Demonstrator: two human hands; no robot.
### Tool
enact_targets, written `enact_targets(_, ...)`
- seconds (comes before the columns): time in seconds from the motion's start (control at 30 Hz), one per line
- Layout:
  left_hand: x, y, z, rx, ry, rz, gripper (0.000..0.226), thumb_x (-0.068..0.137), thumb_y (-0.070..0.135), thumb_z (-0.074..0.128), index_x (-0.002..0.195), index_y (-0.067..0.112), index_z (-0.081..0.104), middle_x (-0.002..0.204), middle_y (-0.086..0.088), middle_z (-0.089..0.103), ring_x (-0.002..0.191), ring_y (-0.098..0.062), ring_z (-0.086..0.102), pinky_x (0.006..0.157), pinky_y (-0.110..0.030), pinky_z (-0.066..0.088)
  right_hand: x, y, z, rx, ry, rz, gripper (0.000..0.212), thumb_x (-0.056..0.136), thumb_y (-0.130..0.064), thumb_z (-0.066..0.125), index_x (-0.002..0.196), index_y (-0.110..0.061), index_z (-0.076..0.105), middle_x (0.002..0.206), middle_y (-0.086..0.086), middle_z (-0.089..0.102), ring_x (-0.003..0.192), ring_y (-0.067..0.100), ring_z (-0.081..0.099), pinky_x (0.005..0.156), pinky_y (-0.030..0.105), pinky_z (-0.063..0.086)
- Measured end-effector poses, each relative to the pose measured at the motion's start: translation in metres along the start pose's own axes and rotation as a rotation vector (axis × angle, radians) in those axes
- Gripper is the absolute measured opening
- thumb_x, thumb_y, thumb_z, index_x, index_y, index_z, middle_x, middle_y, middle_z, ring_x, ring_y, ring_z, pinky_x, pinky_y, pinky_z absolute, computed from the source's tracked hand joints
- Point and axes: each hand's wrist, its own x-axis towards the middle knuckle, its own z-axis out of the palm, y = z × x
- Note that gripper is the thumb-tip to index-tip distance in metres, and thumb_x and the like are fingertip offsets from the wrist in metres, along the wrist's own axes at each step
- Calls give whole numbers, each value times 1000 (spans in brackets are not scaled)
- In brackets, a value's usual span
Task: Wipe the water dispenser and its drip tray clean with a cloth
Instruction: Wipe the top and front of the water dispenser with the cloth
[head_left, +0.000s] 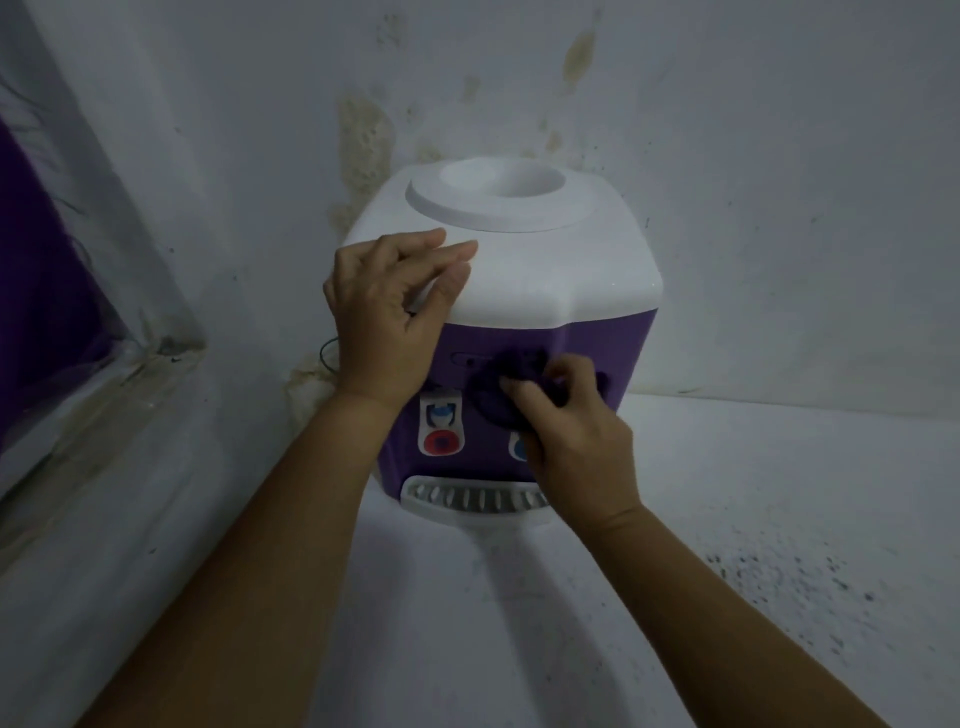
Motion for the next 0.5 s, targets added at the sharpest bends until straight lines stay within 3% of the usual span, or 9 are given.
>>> enact_targets(0.2,1,-5,1,-1,-5,21,20,92,49,47,109,49,58,113,25,54,107,3,29,96,-25,26,14,-1,-7,36,114,137,36,78,-15,70,109,-22,53,109,7,43,81,24,56,50,26,51)
enact_targets(0.37,1,-7,3,-5,17,43,20,92,49,47,109,48,58,112,26,54,107,3,29,97,-30,29,7,-12,6,-53,-33,-106,20,81,-17,64,100,-12,69,100,14,58,71,25,61,47,28,53)
enact_targets(0.5,0,-7,5,-27,40,45,19,92,47,49,108,47,59,111,25,54,107,3,30,98,-27,27,4,9,-8,37,76,104,34,77,-19,64,109,-25,53,109,3,43,82,19,55,49,28,52)
